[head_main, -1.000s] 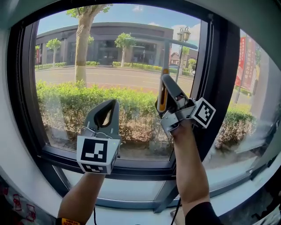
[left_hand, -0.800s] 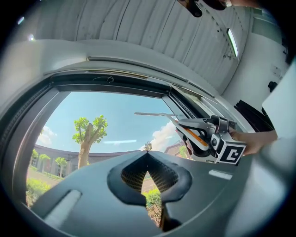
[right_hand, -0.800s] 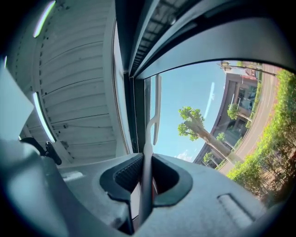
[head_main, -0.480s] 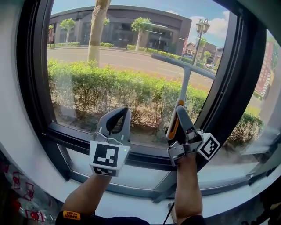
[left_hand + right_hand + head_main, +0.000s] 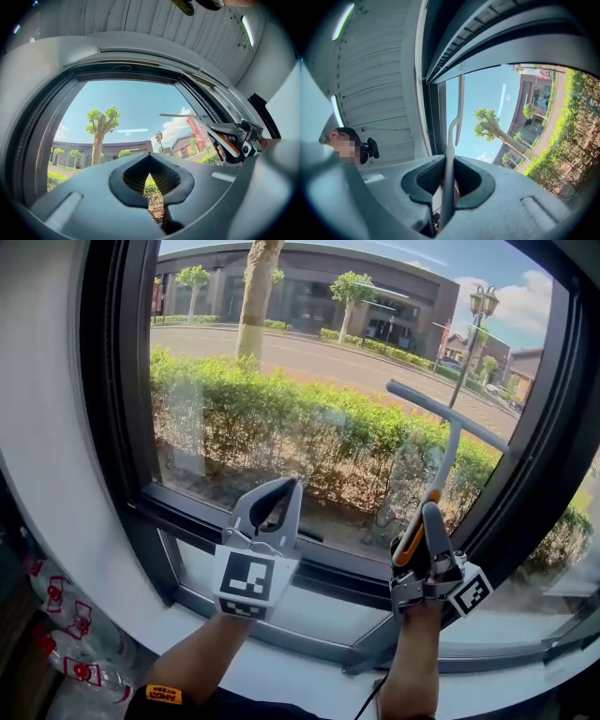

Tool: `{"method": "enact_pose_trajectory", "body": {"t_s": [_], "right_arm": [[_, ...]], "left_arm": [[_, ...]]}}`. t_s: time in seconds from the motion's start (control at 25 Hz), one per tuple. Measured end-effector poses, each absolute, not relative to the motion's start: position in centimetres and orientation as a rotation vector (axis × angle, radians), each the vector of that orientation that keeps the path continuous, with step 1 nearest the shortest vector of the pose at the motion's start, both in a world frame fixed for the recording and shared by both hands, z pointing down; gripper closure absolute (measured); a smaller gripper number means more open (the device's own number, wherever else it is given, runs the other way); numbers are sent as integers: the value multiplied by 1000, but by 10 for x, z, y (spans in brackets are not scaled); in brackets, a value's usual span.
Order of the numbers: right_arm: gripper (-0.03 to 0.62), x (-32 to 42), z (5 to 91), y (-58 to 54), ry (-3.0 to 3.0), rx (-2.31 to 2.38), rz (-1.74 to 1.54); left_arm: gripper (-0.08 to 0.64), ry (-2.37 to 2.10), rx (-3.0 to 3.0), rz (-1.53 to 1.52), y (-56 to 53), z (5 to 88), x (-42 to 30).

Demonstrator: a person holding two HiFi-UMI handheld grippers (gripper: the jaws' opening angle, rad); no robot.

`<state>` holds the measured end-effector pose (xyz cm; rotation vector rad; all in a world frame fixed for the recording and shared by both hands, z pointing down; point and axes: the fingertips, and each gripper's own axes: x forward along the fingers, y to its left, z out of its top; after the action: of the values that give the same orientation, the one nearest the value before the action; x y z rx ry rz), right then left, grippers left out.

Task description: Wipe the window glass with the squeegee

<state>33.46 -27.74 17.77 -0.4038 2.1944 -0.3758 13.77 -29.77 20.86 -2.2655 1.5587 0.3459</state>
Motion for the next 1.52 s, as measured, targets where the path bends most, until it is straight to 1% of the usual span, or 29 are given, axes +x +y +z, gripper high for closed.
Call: {"method": "enact_pose_trajectory", "body": {"t_s": [0.16,0.32,0.6,0.84,0.96,1.12,1.32,1.52], "right_arm": [[545,316,165,-259,2242,-446,-317],[545,272,156,-230,2293,-458,-264],[545,99,140,-274,2368,-246,-264],[545,-23,107,-288,2430,-116,-224],[545,-59,96,-291,2436,-139,-225],[545,-89,81,-307,2415,-196,-238],[545,-106,72,-330,2393,-237,-307],[545,-118,81,-347,2395,-277,-372]], "left_arm": [[549,1574,-2252,324,-288,203,119],[549,1595,-2223,285,-267,200,81],[551,1775,-2032,249,-280,175,-78],[551,1835,-1930,244,-274,143,-169],[551,1805,-1934,260,-270,134,-185],[551,1765,-1939,261,-270,123,-201],[551,1728,-1955,260,-276,113,-210],[551,1723,-1990,263,-286,120,-219]]}}
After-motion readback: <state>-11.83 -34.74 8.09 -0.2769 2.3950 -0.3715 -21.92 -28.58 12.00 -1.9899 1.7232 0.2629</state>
